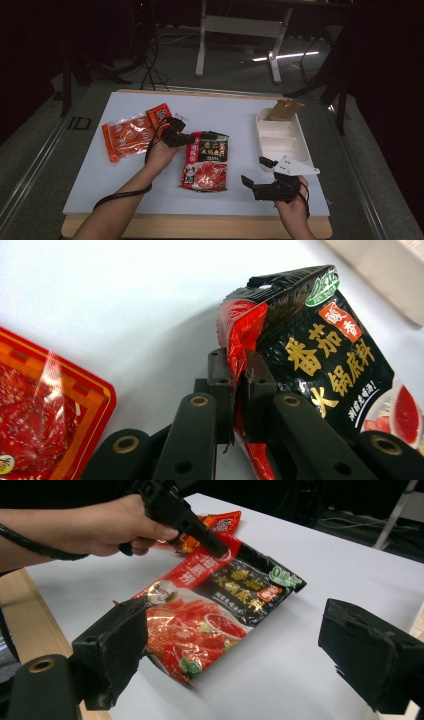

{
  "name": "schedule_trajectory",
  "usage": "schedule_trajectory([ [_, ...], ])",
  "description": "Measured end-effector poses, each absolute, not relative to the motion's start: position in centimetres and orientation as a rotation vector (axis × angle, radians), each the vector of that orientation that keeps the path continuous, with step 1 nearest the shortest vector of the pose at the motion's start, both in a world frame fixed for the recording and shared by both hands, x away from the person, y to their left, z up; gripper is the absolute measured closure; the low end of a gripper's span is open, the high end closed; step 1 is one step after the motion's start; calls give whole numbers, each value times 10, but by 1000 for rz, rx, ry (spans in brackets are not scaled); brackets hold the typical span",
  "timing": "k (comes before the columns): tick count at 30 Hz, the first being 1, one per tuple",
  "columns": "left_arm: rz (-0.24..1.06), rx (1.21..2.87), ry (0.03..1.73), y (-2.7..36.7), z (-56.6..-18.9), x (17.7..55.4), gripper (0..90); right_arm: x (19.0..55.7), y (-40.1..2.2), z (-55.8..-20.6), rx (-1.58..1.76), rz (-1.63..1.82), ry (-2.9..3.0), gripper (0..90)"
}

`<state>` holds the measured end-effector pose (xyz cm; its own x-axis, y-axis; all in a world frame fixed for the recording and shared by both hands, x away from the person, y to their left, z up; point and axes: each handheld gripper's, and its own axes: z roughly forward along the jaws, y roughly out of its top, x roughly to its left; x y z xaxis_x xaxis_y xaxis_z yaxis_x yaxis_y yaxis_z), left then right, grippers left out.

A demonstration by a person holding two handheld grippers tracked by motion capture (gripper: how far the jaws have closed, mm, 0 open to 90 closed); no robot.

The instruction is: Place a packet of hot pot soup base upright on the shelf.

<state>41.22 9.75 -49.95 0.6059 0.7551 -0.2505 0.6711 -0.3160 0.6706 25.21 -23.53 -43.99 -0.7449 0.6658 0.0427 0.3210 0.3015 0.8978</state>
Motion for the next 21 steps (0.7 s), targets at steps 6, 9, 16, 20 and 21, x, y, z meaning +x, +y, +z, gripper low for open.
schedule_trajectory([
  [6, 172, 2036, 1061, 95, -481, 400, 862, 252, -237, -436, 891, 1419, 2230, 109],
  [9, 197, 2018, 1025, 93, -473, 392, 864, 254, -239, -433, 897, 1408, 2214, 110],
  [16, 227, 1963, 947, 90, -460, 373, 865, 253, -238, -427, 880, 1388, 2183, 105],
  [20, 225, 1943, 919, 90, -455, 366, 868, 252, -236, -427, 876, 1396, 2190, 105],
  [21, 228, 1943, 916, 90, -454, 364, 869, 252, -237, -426, 875, 1409, 2195, 105],
])
